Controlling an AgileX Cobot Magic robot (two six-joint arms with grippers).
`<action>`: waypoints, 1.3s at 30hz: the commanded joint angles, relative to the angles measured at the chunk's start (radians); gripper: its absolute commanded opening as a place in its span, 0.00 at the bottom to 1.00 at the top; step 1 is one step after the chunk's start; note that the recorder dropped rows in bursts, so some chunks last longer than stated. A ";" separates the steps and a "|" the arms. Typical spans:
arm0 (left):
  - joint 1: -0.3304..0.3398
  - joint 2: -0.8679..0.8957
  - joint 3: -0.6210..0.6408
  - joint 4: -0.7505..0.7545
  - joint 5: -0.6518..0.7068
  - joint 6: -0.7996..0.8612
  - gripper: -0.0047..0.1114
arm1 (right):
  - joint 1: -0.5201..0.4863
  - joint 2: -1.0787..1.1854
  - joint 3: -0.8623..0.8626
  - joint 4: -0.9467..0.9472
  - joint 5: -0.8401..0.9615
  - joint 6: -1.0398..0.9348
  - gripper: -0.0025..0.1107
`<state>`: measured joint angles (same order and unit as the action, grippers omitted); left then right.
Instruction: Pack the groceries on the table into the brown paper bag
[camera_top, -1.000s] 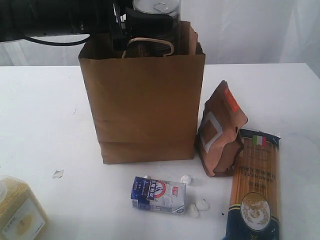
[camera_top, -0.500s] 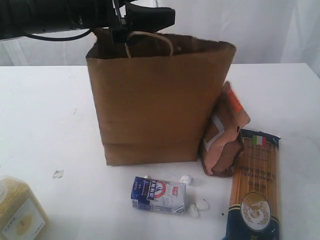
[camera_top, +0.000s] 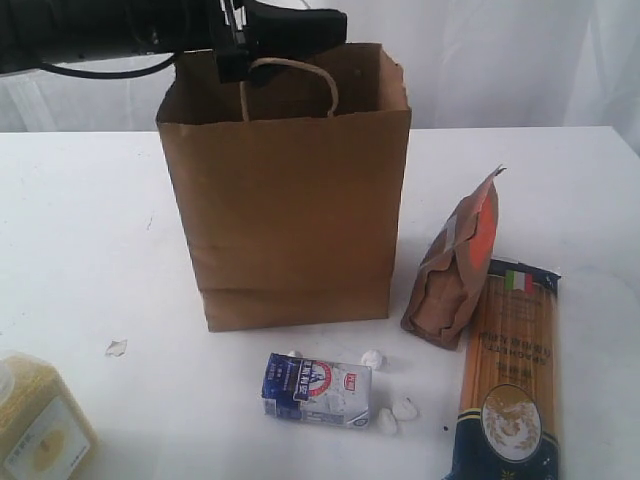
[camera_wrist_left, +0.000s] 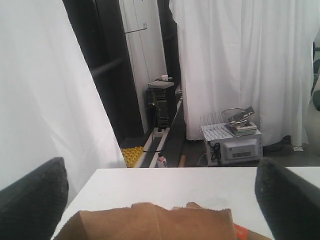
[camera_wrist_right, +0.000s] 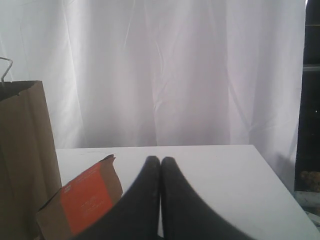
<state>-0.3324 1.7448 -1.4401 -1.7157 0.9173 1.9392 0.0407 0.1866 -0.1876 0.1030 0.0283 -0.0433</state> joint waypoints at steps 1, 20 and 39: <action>0.055 -0.079 -0.005 0.075 0.079 -0.026 0.95 | -0.002 -0.005 0.001 -0.006 -0.006 -0.004 0.02; 0.103 -0.341 -0.005 1.127 -0.349 -1.337 0.05 | -0.002 -0.005 0.001 -0.006 -0.006 -0.004 0.02; 0.486 -0.511 0.538 1.494 -0.675 -1.892 0.04 | -0.002 -0.005 0.001 -0.004 -0.006 -0.004 0.02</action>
<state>0.1039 1.3136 -1.0100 -0.2132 0.3287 0.0555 0.0407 0.1866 -0.1876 0.1030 0.0283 -0.0433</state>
